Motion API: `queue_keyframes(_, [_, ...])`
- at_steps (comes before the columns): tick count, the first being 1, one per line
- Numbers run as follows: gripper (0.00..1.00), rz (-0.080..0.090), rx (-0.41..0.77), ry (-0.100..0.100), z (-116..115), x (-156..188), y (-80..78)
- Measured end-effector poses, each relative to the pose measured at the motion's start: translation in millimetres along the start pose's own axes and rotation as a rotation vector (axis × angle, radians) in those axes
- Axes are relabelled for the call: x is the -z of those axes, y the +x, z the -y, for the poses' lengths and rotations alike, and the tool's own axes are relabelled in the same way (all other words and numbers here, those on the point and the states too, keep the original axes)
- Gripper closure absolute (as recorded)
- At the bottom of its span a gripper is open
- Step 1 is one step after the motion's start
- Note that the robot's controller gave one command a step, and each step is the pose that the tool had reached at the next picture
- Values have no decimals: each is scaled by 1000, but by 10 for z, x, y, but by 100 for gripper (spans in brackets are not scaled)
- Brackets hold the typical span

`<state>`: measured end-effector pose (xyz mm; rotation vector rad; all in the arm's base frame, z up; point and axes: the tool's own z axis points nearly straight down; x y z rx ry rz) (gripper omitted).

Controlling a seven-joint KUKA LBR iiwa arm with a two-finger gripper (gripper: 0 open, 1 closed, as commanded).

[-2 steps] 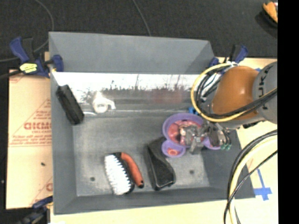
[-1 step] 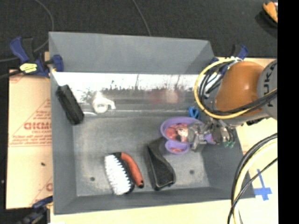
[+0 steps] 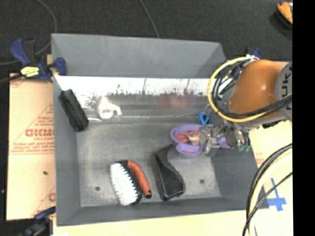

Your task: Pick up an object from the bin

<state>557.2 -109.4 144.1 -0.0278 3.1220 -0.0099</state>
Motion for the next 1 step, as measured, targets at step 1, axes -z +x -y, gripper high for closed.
queue_keyframes(1, [100, -4, 0, 0, 1, 82, 8])
